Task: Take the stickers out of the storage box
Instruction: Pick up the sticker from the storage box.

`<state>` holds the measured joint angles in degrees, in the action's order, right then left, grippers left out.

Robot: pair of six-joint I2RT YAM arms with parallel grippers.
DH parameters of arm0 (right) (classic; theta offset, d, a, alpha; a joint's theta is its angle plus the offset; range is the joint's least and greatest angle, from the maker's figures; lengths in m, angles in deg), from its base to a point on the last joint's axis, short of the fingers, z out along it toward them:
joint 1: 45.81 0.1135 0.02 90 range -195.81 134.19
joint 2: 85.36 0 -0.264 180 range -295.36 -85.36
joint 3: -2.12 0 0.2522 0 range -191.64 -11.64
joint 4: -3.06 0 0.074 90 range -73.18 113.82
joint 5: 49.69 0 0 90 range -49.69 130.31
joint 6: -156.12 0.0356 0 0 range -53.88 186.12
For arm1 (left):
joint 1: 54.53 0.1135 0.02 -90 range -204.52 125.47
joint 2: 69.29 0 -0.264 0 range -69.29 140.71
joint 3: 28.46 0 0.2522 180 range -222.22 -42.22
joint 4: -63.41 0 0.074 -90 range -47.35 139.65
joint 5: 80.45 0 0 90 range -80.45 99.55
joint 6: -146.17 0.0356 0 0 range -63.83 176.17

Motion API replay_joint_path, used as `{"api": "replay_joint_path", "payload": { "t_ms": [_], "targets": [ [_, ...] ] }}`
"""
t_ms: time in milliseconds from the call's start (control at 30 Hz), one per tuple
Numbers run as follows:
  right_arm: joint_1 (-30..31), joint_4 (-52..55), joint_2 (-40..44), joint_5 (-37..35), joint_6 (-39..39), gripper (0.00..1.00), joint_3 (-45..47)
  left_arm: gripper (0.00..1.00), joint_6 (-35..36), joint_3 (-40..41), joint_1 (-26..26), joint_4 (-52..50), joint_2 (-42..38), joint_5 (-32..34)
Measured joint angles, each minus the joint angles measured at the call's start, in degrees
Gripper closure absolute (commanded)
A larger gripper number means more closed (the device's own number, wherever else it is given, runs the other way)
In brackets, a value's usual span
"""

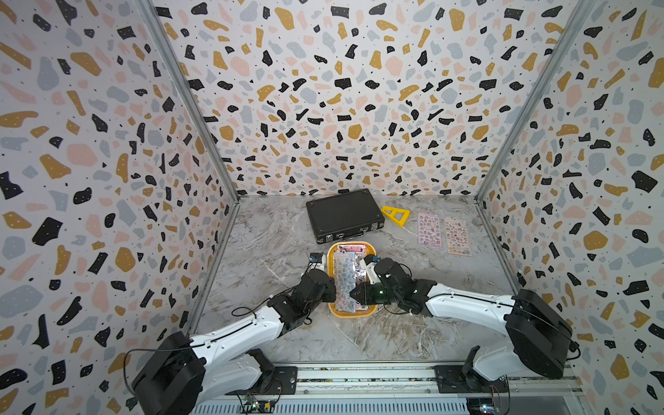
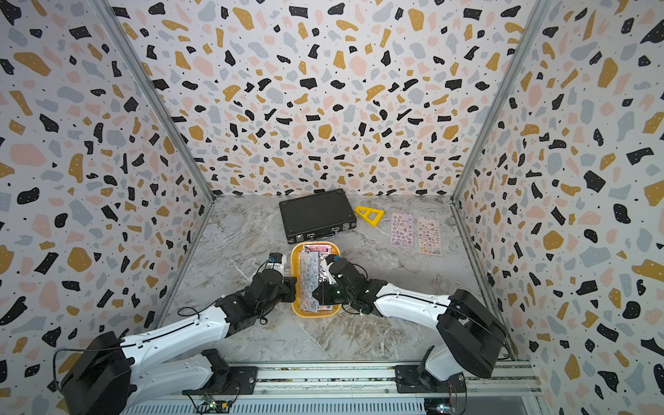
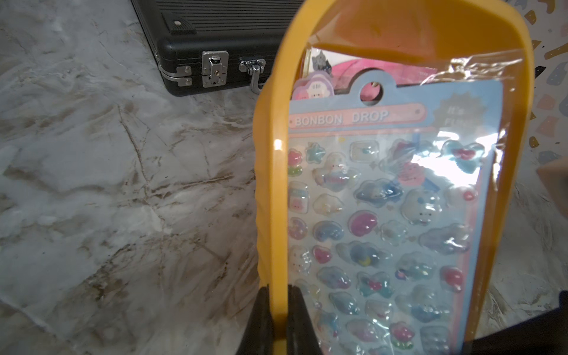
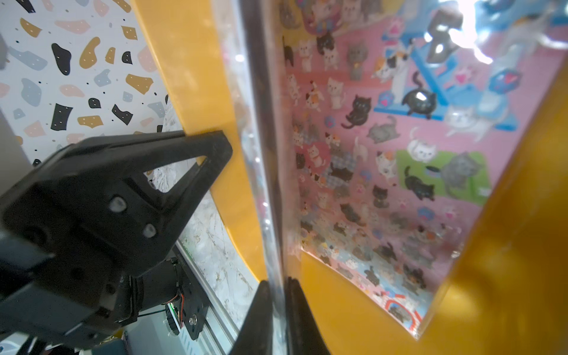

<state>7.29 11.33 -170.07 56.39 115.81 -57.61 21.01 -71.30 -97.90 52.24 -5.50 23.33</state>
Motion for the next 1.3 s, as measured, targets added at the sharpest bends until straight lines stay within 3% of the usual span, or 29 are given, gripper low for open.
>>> {"api": "replay_joint_path", "payload": {
  "t_ms": [233,500,633,833,1033,1300],
  "targets": [
    [-0.07,5.55,0.35,-2.91,-1.75,1.00,-1.42,1.00,0.00,0.00,-0.04,0.04,0.00,0.00],
    [-1.57,19.96,12.96,-8.02,-4.68,1.00,-1.38,1.00,-0.07,-0.33,-0.13,-0.11,0.00,0.15],
    [-2.38,22.51,14.03,-8.61,-4.96,1.00,-0.70,1.00,-0.07,-1.03,-0.13,-0.35,0.00,0.17],
    [-2.60,22.60,9.31,-8.26,-4.94,0.87,0.55,1.00,-0.20,-1.03,-0.13,-1.53,-0.02,0.15],
    [-2.62,23.39,8.17,-9.46,-5.09,0.65,0.55,1.00,-0.22,-1.97,-0.15,-2.27,0.00,0.11],
    [-2.62,23.12,14.51,-12.20,-4.44,0.60,2.71,1.00,-0.68,-3.65,-0.15,-4.07,1.75,0.17]
  ]
}}
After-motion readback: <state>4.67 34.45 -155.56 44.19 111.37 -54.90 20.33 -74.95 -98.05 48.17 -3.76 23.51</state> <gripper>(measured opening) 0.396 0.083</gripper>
